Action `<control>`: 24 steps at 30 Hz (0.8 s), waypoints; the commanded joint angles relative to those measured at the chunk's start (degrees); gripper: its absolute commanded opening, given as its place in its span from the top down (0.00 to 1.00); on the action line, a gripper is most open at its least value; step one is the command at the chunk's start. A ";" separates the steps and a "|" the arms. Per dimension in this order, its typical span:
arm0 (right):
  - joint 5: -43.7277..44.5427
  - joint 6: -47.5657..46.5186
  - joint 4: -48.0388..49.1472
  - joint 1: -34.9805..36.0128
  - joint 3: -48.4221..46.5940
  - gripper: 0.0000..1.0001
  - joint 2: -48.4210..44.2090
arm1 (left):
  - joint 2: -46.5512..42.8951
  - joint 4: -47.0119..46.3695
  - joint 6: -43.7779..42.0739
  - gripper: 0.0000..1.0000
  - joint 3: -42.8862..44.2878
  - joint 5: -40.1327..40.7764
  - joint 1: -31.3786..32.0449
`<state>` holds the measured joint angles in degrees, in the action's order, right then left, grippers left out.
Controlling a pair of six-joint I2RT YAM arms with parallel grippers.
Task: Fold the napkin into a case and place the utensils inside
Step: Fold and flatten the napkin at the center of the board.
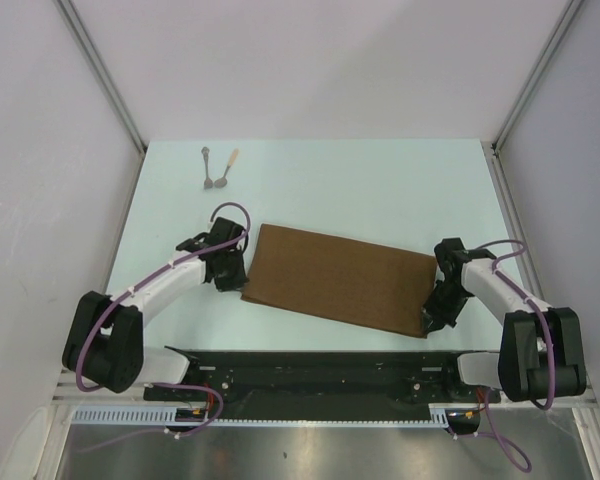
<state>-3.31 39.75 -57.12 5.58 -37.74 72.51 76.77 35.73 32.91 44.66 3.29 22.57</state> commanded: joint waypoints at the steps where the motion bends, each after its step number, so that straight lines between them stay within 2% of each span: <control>1: 0.94 -0.11 -2.82 -0.49 -2.43 1.00 2.19 | 0.22 -0.04 -0.30 1.00 -0.45 0.49 1.07; 5: 3.13 0.77 -1.77 -0.75 -2.52 1.00 1.93 | 0.13 -0.39 0.23 1.00 -0.90 0.49 1.16; 24: 2.26 3.32 3.33 -0.66 2.40 1.00 1.76 | 1.10 -0.21 0.32 1.00 -2.12 3.04 1.16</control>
<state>-2.24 41.91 -54.68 4.80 -36.38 74.67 78.35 35.64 32.99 43.70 4.32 23.51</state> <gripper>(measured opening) 0.011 0.006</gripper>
